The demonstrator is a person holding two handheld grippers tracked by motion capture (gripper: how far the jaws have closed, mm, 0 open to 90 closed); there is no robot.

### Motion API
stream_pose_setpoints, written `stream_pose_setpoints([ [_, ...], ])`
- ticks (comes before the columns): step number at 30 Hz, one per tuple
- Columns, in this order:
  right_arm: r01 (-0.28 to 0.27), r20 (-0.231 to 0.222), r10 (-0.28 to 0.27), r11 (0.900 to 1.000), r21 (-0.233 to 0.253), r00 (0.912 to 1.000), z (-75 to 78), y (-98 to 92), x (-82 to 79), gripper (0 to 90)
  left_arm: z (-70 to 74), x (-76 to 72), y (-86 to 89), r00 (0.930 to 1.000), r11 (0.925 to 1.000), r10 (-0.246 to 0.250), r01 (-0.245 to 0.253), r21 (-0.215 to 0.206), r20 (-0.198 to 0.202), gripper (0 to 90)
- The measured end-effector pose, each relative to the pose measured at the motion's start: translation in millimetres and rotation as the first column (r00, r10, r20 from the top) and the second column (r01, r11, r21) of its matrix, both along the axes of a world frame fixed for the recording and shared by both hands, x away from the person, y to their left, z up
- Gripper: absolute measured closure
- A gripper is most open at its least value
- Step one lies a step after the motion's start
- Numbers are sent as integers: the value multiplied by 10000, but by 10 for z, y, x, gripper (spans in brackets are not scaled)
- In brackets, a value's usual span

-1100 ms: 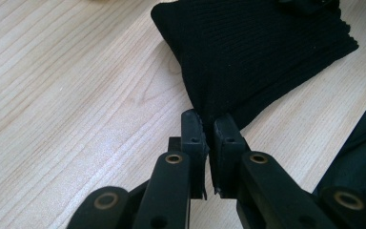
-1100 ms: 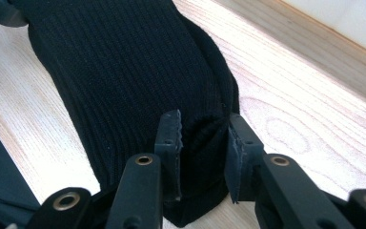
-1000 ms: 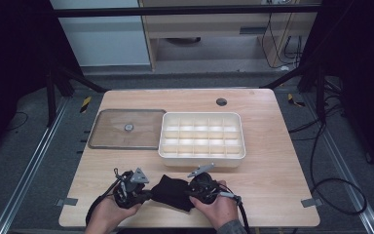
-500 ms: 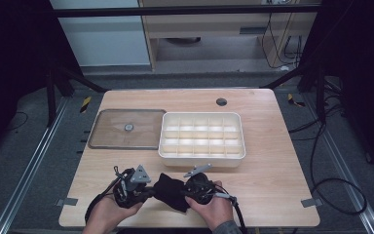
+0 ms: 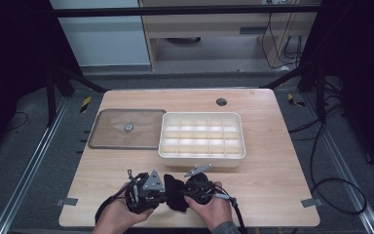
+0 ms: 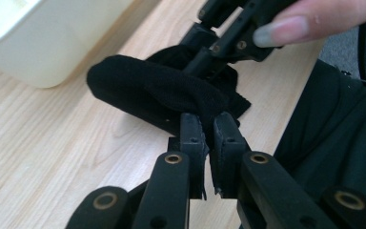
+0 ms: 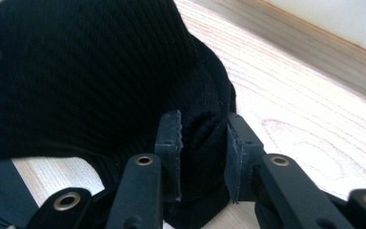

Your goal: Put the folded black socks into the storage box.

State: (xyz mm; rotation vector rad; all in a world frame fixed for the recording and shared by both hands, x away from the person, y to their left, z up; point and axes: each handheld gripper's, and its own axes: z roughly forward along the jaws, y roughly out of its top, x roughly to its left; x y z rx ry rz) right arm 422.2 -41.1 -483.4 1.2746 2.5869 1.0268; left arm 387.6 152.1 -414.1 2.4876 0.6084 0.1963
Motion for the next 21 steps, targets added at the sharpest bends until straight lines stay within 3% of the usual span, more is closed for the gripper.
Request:
stream_pose_setpoints([
  [10, 64, 22, -65, 9999, 114, 10000, 6, -11, 4, 686, -90, -25, -57, 9996, 9995, -228, 232, 204, -192, 848],
  [21, 14, 75, -16, 9995, 310, 10000, 89, -134, -40, 511, -112, -13, -58, 9996, 9995, -211, 216, 230, -211, 847],
])
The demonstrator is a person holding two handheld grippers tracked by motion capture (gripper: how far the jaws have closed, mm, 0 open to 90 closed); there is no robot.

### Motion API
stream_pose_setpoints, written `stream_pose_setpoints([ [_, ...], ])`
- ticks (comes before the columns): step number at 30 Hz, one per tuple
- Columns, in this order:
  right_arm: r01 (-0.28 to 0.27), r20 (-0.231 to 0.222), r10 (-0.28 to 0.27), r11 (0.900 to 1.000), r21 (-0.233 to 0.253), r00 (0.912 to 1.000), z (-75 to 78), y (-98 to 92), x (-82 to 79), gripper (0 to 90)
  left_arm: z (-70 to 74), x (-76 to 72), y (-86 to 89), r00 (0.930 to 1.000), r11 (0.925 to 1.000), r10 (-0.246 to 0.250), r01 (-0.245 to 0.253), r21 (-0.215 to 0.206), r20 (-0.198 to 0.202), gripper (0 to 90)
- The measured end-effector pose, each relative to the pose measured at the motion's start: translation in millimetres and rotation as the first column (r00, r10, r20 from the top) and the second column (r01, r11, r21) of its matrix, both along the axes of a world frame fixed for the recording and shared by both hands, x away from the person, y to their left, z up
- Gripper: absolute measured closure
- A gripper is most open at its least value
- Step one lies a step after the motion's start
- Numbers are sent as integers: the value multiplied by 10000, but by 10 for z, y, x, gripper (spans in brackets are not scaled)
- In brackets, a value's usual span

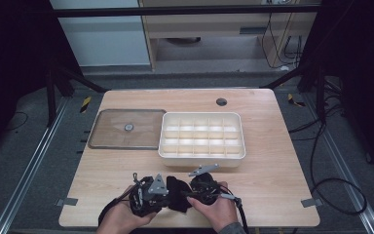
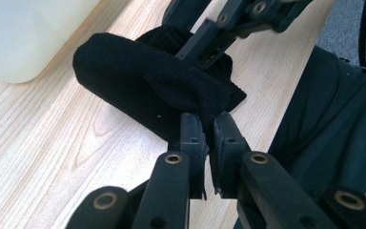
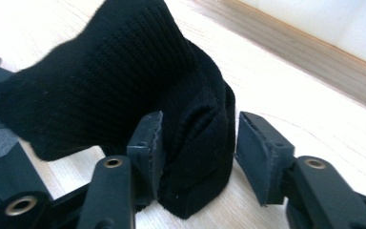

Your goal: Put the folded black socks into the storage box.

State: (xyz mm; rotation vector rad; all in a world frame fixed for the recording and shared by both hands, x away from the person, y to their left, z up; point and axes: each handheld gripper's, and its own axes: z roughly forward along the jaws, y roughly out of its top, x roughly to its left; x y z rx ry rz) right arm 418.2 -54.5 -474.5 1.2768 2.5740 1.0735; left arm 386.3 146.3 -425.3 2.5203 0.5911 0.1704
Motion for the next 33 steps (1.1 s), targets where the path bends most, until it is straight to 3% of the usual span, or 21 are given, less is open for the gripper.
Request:
stream_pose_setpoints([
  [5, -183, -34, 183, 9998, 9, 9998, 34, -48, -51, 587, -4, 13, -9, 10000, 10000, 30, -30, 31, -18, 847],
  [12, -624, -372, 622, 9980, -29, 9974, -53, -16, -144, 711, -3, 37, -28, 10000, 9999, -21, 22, 113, -51, 847],
  [23, -574, -367, 580, 9982, 174, 9976, -124, 107, -184, 818, -48, 28, -90, 9995, 9994, -277, 279, 182, -115, 847],
  [33, -245, -255, 254, 9990, 383, 9994, -160, 139, -123, 845, -129, 11, -115, 9984, 9986, -484, 490, 218, -290, 846],
])
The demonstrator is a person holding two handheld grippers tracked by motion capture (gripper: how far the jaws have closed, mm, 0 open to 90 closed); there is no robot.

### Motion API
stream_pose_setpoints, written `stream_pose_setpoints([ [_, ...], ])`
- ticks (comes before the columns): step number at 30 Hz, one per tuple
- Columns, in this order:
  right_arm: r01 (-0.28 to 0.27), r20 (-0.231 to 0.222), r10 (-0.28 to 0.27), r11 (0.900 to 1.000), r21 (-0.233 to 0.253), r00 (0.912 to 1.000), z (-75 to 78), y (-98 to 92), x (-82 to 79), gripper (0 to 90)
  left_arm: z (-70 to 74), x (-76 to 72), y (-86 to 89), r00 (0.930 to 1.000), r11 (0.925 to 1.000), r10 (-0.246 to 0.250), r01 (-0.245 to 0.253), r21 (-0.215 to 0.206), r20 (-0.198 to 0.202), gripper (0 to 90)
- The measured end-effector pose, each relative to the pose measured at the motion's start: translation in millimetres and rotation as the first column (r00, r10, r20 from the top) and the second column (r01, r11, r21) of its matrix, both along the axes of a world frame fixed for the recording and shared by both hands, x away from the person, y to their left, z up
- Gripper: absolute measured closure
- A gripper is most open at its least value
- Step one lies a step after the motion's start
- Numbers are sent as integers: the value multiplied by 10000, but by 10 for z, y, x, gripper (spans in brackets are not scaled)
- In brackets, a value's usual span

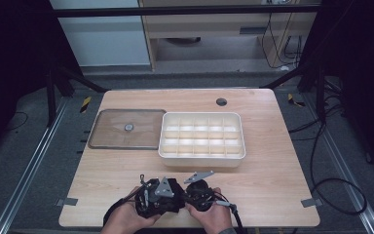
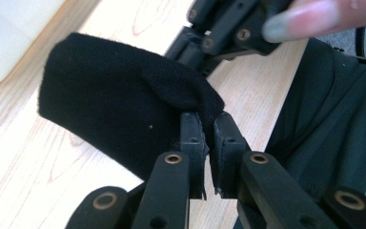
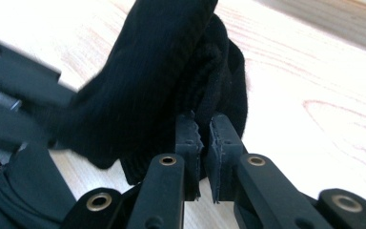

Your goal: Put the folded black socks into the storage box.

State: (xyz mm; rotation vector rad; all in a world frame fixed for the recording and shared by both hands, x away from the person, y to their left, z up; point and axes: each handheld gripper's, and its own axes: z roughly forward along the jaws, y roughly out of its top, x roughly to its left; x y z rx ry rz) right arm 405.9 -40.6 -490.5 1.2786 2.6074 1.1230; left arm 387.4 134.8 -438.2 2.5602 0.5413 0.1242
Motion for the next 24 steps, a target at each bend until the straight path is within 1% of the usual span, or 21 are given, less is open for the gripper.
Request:
stream_pose_setpoints([
  [1, -20, 98, 20, 10000, -1, 9999, -6, -1, 12, 845, -10, -2, -2, 10000, 10000, -16, 16, 14, -36, 847],
  [5, 198, 27, -199, 9995, 228, 9998, -21, -10, 46, 845, -38, -15, -13, 9997, 9998, -200, 201, 76, -140, 846],
  [7, 223, 62, -224, 9996, 181, 9997, -20, -11, 61, 844, -48, -39, -33, 9991, 9992, -365, 368, 126, -196, 846],
  [10, 223, 30, -224, 9996, 194, 9997, -20, -12, 69, 844, -50, -56, -53, 9986, 9987, -485, 488, 133, -206, 847],
  [11, 195, 85, -196, 9996, 196, 9998, -24, -16, 77, 843, -52, -61, -62, 9985, 9986, -508, 511, 164, -210, 847],
  [12, 217, 22, -218, 9995, 233, 9998, -23, -19, 77, 843, -57, -59, -65, 9985, 9985, -510, 514, 183, -187, 846],
  [14, 167, 65, -169, 9995, 269, 9998, -28, -23, 80, 840, -65, -46, -68, 9990, 9988, -432, 435, 213, -152, 846],
  [17, 90, 13, -90, 9993, 359, 10000, -33, -37, 83, 838, -87, -12, -67, 9994, 9996, -272, 273, 59, -201, 844],
  [20, 45, -6, -45, 9992, 407, 10000, -34, -39, 87, 835, -115, 6, -71, 9992, 9997, -219, 217, -56, -348, 843],
  [22, 62, -40, -61, 9993, 379, 10000, -33, -41, 91, 834, -141, 19, -86, 9985, 9996, -263, 260, -67, -472, 843],
  [23, 39, -46, -37, 9992, 391, 10000, -33, -41, 94, 834, -162, 23, -102, 9975, 9995, -295, 287, -136, -642, 843],
  [24, -13, -9, 13, 9993, 380, 10000, -34, -43, 99, 833, -170, 26, -110, 9972, 9993, -354, 348, -100, -664, 843],
])
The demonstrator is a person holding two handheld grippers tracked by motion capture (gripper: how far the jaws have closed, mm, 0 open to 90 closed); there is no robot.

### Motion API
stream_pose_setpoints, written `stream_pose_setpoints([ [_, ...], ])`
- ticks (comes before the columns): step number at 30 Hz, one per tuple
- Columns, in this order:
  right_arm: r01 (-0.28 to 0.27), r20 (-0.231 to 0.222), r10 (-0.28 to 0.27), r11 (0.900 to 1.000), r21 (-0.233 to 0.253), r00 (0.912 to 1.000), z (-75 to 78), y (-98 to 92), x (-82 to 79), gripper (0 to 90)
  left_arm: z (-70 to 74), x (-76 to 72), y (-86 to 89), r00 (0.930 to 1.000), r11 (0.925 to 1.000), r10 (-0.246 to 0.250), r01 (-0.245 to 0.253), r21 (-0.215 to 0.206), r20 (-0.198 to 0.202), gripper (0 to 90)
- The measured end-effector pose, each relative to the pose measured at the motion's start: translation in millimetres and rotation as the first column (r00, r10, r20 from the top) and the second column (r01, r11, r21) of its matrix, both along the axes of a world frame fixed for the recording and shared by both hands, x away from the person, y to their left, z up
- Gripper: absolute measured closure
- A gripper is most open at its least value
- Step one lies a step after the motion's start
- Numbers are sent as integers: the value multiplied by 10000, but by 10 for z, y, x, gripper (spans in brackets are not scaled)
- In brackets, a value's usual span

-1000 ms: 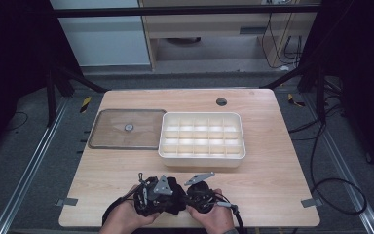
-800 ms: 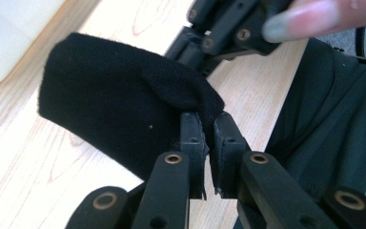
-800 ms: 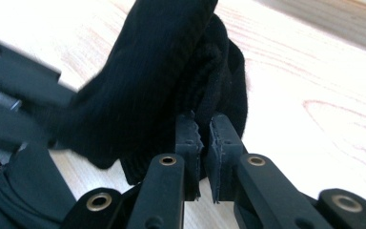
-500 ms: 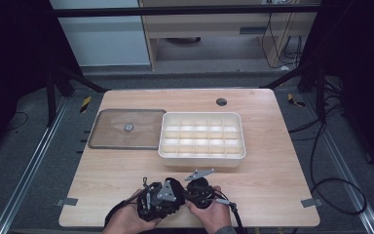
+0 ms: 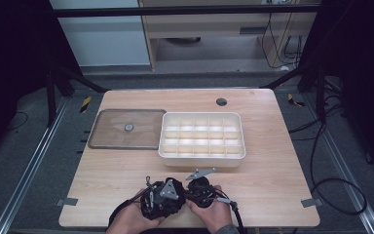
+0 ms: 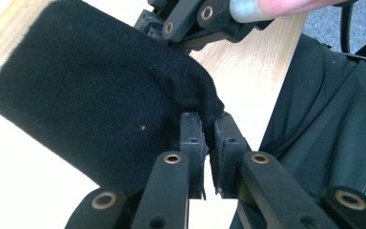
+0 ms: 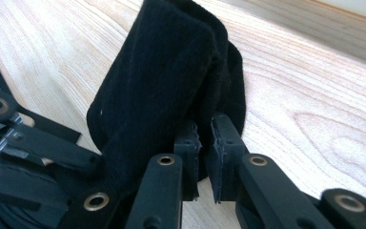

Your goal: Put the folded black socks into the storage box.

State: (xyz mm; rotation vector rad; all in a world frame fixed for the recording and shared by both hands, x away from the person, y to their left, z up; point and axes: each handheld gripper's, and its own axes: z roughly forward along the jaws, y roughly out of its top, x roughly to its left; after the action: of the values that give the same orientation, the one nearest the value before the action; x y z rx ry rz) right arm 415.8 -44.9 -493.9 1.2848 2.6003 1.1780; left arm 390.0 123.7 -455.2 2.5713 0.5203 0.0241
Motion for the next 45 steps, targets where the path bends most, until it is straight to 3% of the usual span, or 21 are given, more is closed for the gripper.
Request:
stream_pose_setpoints([
  [7, -1, -20, 1, 10000, 31, 10000, -3, 4, 13, 828, -17, 8, -59, 10000, 9999, -49, 49, 92, 43, 841],
  [13, -92, -48, 92, 10000, 5, 9999, 2, -2, 25, 816, -74, 18, -45, 9998, 9996, 169, -170, -211, -52, 840],
  [26, 213, 186, -211, 9997, -153, 9996, 135, -217, -12, 656, -85, 11, -64, 9996, 9996, 264, -264, -106, -29, 840],
  [31, 403, 293, -397, 9990, -191, 9988, 180, -328, -31, 675, -102, -14, -105, 9999, 9999, 128, -129, 86, 10, 839],
  [45, 593, 376, -586, 9981, -187, 9976, 189, -372, -37, 658, -122, -5, -97, 9992, 9991, 376, -378, -197, -112, 807],
])
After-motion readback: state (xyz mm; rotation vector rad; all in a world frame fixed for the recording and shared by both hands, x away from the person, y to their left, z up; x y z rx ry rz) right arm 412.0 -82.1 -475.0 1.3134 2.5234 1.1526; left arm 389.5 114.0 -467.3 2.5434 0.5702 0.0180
